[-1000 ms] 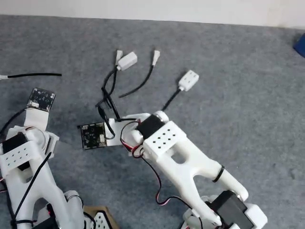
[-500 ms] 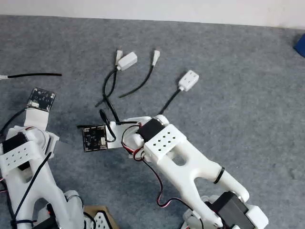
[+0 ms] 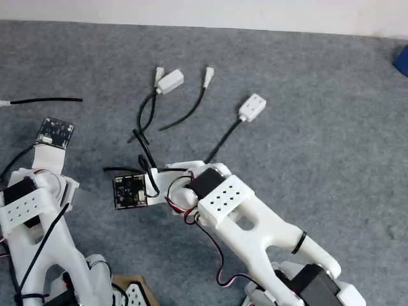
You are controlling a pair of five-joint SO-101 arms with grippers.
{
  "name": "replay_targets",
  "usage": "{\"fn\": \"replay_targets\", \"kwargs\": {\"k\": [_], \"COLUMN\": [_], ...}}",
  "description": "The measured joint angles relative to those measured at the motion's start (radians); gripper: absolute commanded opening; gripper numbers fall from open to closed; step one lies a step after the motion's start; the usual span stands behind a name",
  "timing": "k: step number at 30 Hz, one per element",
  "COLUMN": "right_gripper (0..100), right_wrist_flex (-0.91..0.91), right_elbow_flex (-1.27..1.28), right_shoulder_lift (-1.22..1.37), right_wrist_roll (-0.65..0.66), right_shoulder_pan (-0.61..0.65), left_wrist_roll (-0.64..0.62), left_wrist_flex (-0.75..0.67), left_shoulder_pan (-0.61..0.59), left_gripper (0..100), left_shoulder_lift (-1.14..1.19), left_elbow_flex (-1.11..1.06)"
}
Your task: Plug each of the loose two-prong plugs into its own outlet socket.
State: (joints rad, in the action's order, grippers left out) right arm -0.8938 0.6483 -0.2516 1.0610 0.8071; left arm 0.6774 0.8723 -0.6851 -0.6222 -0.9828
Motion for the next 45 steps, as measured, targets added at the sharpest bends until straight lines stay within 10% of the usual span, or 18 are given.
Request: {"fn": "replay_targets", "kwargs": {"k": [39, 45], "right_gripper": [1.2, 15.6], "right_wrist_flex": [0.071, 0.005], "right_elbow_flex": [-0.098, -0.183], "right_shoulder_lift": [0.311, 0.275], "right_wrist_roll": [-0.140, -0.244], "right_shoulder_pan": [-0.129, -0.110], "left_wrist_roll": [0.000, 0.000], "left_wrist_flex": [0.000, 0.000], "left_shoulder_pan": [-0.002, -0.002], "left_gripper": [43, 43], "left_shoulder_lift": [0.000, 0.000], "left_elbow_flex": [0.000, -0.003]}}
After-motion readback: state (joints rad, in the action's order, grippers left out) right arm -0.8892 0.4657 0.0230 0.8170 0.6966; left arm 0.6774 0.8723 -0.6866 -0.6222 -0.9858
